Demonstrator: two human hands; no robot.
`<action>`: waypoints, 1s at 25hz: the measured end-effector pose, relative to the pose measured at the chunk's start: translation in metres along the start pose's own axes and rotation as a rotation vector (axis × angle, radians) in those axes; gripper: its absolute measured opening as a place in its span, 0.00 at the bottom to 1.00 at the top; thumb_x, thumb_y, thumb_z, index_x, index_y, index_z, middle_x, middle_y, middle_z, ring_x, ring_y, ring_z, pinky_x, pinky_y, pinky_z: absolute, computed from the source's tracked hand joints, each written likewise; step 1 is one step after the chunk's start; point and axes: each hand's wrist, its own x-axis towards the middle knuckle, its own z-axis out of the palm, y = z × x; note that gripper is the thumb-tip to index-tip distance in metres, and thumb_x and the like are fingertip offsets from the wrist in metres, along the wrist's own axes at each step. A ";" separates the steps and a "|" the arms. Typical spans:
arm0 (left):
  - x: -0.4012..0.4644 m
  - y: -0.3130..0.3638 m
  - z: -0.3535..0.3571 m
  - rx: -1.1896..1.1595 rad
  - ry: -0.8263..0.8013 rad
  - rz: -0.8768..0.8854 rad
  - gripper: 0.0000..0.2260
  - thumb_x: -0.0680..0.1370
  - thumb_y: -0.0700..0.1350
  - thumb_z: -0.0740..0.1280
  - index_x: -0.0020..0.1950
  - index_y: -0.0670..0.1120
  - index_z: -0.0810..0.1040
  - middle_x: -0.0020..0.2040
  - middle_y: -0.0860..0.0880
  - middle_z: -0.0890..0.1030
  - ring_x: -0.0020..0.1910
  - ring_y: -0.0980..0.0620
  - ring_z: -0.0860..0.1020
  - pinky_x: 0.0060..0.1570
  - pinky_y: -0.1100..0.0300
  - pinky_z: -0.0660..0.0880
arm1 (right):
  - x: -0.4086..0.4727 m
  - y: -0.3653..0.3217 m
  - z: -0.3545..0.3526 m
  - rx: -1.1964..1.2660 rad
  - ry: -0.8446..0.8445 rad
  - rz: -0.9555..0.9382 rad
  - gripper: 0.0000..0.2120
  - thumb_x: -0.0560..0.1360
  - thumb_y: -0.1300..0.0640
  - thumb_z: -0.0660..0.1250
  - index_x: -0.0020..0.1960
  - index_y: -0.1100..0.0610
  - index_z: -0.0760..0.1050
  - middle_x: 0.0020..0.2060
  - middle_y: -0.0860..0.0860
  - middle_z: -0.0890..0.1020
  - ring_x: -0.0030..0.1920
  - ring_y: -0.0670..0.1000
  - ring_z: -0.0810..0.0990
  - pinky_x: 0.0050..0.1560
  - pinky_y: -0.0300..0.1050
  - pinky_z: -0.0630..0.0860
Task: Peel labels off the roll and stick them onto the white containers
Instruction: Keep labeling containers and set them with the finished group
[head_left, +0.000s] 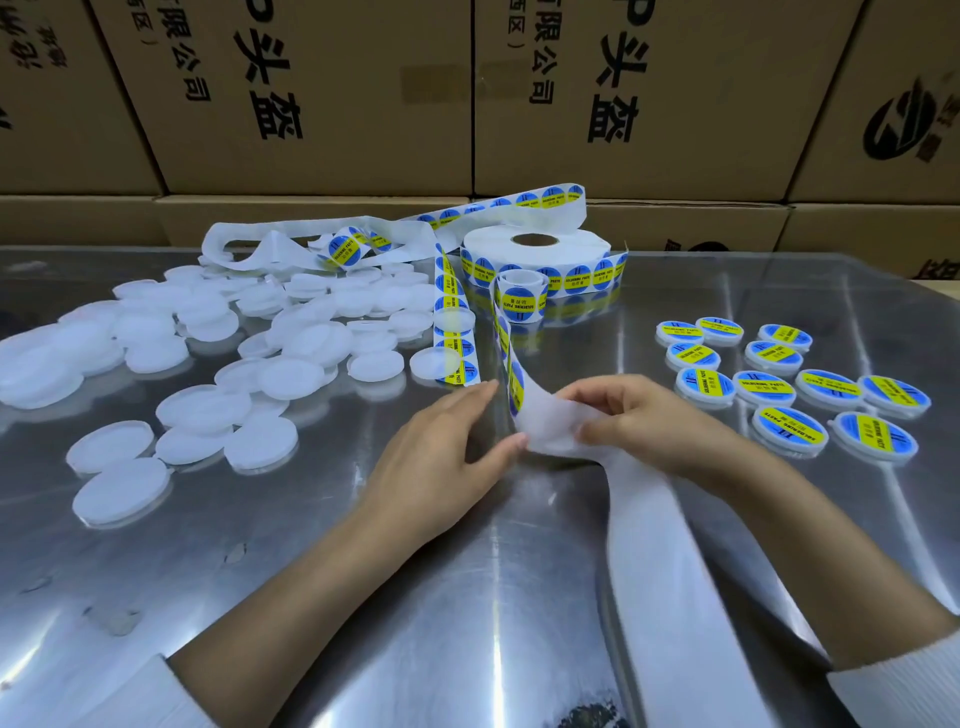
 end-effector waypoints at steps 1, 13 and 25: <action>0.000 0.001 0.000 -0.029 -0.004 -0.004 0.29 0.74 0.58 0.67 0.73 0.50 0.67 0.71 0.55 0.70 0.69 0.59 0.67 0.65 0.64 0.65 | -0.002 -0.001 -0.002 0.006 -0.056 -0.002 0.18 0.73 0.75 0.58 0.44 0.55 0.79 0.38 0.50 0.80 0.37 0.42 0.75 0.39 0.32 0.71; -0.008 0.019 -0.001 -0.287 -0.077 0.119 0.14 0.75 0.46 0.70 0.60 0.54 0.79 0.49 0.58 0.84 0.49 0.61 0.80 0.51 0.55 0.76 | -0.007 -0.003 -0.003 0.009 -0.209 0.023 0.05 0.74 0.58 0.69 0.46 0.58 0.82 0.42 0.59 0.83 0.42 0.47 0.76 0.47 0.43 0.69; -0.005 0.019 -0.005 -0.435 0.006 0.095 0.06 0.76 0.42 0.69 0.48 0.53 0.84 0.42 0.64 0.83 0.42 0.70 0.77 0.44 0.68 0.74 | -0.014 -0.003 -0.023 -0.247 -0.217 0.201 0.11 0.74 0.69 0.63 0.46 0.59 0.83 0.40 0.54 0.81 0.42 0.49 0.76 0.45 0.43 0.72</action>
